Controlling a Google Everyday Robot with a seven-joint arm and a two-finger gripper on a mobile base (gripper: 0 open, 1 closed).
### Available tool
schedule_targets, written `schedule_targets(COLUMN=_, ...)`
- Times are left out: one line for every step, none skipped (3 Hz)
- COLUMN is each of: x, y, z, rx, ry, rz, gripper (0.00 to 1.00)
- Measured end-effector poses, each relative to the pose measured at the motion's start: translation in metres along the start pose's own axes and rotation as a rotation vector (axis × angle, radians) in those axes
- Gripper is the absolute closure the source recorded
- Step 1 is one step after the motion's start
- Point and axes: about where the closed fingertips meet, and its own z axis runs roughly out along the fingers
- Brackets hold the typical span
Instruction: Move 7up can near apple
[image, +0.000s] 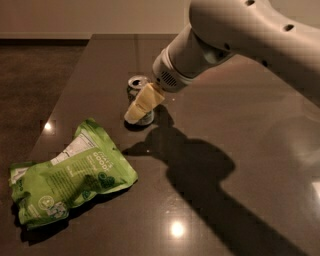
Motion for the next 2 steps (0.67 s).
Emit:
schedule_targets(x=-0.0048, y=-0.0044, z=0.0115, rx=-0.006, ry=-0.01, rz=0.027, gripper=0.11)
schedule_targets(x=-0.0063, y=-0.0086, z=0.016, rx=-0.015, ry=-0.023, rz=0.054, gripper=0.29)
